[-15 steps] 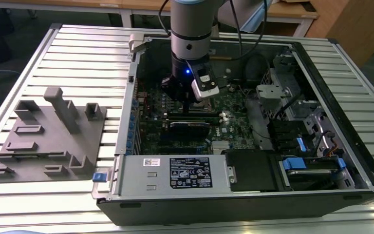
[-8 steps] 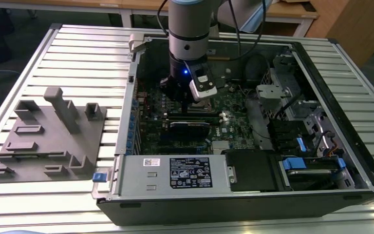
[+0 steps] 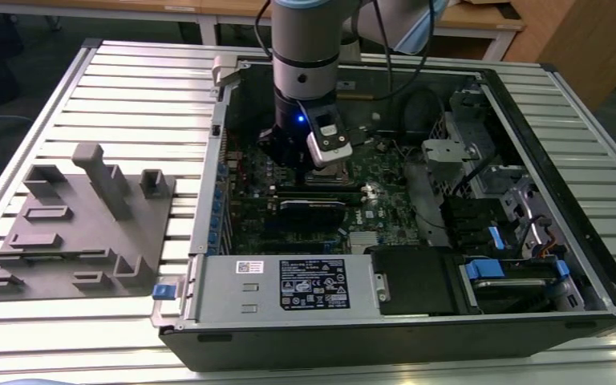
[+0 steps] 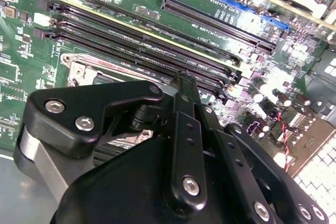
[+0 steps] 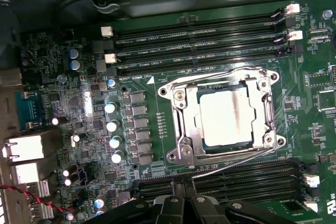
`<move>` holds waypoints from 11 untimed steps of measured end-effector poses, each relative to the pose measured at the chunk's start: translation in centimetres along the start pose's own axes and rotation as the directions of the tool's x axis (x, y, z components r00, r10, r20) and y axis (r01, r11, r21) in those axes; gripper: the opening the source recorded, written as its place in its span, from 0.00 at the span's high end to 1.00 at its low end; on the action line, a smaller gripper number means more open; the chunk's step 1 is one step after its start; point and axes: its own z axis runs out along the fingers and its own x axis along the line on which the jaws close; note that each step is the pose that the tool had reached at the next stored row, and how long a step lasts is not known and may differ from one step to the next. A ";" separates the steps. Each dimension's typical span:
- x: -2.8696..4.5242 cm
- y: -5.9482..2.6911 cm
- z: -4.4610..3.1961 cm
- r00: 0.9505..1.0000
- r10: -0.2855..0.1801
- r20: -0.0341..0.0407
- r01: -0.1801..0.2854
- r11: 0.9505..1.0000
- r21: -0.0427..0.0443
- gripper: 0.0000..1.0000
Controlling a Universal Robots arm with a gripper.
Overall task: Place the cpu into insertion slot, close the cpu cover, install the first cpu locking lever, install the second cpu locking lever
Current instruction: 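Install the second cpu locking lever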
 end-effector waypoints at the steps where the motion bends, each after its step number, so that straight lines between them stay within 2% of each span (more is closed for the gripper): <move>1: 0.03 0.00 0.01 1.000 0.000 0.000 0.000 1.000 0.000 0.90; 11: 0.19 -0.03 0.17 1.000 0.000 0.000 0.000 1.000 0.000 0.90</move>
